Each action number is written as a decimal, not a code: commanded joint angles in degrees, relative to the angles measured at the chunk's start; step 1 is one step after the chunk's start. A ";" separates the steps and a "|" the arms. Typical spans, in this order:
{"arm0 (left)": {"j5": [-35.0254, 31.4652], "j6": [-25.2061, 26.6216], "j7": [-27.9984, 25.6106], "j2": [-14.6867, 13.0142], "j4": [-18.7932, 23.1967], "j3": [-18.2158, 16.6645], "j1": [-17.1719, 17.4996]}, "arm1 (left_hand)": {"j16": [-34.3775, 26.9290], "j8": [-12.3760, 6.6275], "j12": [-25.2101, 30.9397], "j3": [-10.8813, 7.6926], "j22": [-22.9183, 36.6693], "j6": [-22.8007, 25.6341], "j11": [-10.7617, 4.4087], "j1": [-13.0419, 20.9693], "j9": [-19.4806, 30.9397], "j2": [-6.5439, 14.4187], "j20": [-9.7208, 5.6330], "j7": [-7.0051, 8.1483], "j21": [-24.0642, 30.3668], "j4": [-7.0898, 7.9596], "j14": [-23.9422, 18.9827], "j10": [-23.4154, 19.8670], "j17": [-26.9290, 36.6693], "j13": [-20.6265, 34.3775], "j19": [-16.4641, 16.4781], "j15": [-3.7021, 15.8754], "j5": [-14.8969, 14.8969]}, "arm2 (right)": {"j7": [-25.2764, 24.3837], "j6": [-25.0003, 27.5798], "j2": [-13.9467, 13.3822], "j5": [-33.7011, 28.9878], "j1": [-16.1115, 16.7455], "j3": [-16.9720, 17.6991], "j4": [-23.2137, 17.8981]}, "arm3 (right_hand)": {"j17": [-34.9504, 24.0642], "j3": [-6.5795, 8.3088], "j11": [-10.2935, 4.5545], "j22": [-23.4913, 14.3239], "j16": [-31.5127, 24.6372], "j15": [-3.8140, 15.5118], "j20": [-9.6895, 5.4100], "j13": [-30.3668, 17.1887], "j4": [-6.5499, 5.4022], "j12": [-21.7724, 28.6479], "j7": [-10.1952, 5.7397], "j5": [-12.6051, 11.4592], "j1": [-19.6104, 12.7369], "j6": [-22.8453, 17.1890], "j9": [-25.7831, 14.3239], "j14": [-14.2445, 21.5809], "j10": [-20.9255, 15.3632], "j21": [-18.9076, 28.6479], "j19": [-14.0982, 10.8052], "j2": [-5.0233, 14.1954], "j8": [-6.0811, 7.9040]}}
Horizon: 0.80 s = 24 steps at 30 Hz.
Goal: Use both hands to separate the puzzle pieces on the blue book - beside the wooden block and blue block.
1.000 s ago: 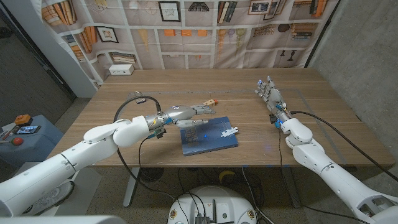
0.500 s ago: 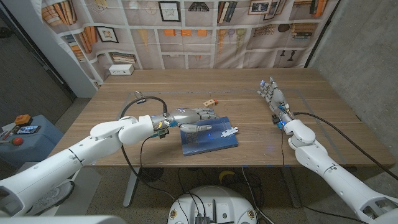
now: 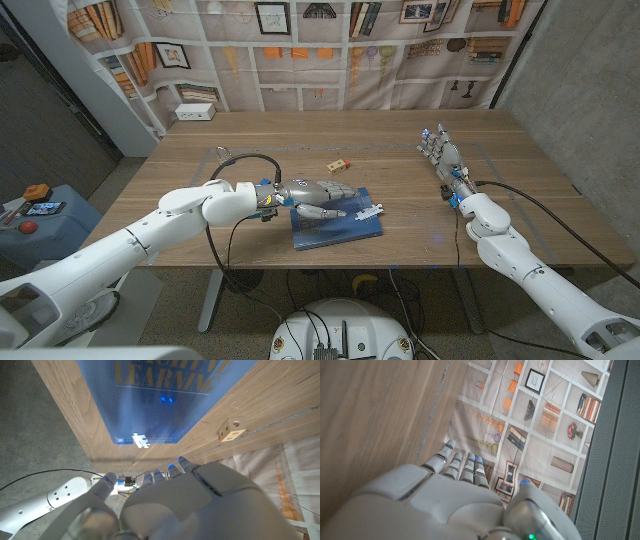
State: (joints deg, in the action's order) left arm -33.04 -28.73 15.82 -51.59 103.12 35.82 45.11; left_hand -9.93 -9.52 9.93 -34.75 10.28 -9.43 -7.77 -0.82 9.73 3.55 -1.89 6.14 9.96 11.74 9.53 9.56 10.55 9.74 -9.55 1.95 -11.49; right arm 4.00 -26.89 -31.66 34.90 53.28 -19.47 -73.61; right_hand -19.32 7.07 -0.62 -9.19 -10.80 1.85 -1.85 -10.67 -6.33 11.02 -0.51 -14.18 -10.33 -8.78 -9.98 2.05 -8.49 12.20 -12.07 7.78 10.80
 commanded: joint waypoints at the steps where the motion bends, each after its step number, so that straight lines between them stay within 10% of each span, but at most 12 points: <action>1: -2.55 0.08 3.37 1.58 -0.89 2.71 -3.49 | -0.11 -0.33 0.02 0.45 0.22 -0.96 0.05 -0.52 0.17 7.53 -8.21 0.01 0.04 0.05 9.62 1.33 0.31 0.13 -8.90 3.36 -0.27 | 0.69 -1.25 0.28 0.50 -0.08 0.45 1.19 | 0.03 0.55 -0.53 -0.28 -0.40 -0.02 -0.25 -0.07 -0.02 -0.09 0.12 0.06 -0.16 -0.24 -0.16 -0.18 -0.22 -0.02 -0.13 0.22 -0.01; 24: -6.56 -0.51 2.62 3.03 -1.84 4.73 -5.56 | -0.74 -1.49 1.45 1.29 0.19 1.51 -0.28 -0.34 0.11 7.76 -7.82 0.10 0.67 -0.10 10.02 -2.12 0.13 0.03 -11.84 3.82 -0.47 | 2.42 -2.76 0.38 1.47 -0.19 1.00 3.03 | 0.60 0.86 -0.45 -0.28 -0.48 -0.07 -0.24 -0.05 -0.04 -0.08 0.12 0.11 0.09 -0.31 -0.15 -0.24 -0.29 -0.54 -0.23 0.20 -0.01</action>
State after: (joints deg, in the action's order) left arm -38.11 -29.19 18.52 -48.99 101.60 39.69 40.23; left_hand -10.20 -10.41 10.88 -33.68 10.27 -8.35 -8.05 -0.81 9.72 3.55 -1.85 6.32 10.22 11.74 9.52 8.01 10.54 9.59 -9.50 1.94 -11.51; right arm 5.71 -29.17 -31.18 35.97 53.10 -18.69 -71.19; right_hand -18.60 7.62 -0.62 -9.19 -11.03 1.84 -1.85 -10.67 -6.25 11.02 -0.51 -14.18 -10.34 -8.78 -9.98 2.05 -8.48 11.86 -12.06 7.78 10.80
